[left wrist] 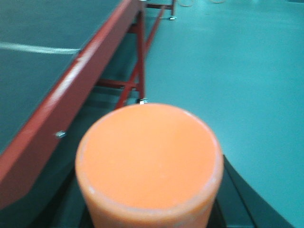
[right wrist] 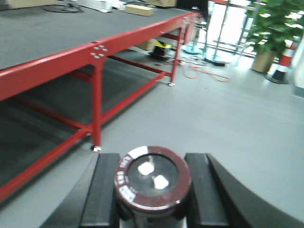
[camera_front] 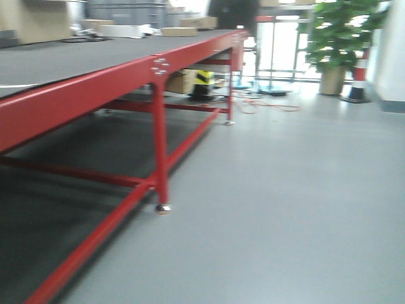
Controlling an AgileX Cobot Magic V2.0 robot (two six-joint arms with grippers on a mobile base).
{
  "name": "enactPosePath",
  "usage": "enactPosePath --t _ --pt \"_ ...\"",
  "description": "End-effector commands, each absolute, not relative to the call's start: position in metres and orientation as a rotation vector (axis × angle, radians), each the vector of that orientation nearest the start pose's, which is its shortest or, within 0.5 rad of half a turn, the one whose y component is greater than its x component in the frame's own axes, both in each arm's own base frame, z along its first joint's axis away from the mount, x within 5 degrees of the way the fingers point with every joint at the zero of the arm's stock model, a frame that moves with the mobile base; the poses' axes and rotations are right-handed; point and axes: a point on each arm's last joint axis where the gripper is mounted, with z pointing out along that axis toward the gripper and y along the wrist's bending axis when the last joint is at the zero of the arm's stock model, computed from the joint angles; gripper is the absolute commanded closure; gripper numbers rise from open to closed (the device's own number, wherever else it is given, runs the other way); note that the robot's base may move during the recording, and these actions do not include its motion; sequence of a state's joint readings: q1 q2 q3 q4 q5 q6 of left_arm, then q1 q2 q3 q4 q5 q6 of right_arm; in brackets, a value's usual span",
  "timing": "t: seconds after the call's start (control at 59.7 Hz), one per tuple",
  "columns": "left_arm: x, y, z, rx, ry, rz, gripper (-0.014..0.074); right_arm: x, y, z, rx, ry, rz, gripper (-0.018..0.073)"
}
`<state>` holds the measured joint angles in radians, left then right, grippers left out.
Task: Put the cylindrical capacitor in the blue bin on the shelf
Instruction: 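Carry both held cylinders while driving to the shelf of blue bins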
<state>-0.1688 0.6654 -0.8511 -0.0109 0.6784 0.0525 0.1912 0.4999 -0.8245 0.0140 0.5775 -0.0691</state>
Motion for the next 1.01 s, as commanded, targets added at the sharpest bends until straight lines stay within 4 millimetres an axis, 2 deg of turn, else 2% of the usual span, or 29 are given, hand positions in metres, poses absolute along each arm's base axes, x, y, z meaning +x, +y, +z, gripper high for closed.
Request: enactPosePath --t 0.0,0.989 --pt "0.1184 -0.0218 0.3829 0.219 1.944 -0.096 0.0707 0.0791 0.0154 0.4014 -0.220 1.683 0.093 0.0585" --pt "0.1185 -0.0218 0.3833 0.218 1.940 -0.096 0.0707 0.0791 0.0154 0.4016 -0.220 1.681 0.093 0.0585"
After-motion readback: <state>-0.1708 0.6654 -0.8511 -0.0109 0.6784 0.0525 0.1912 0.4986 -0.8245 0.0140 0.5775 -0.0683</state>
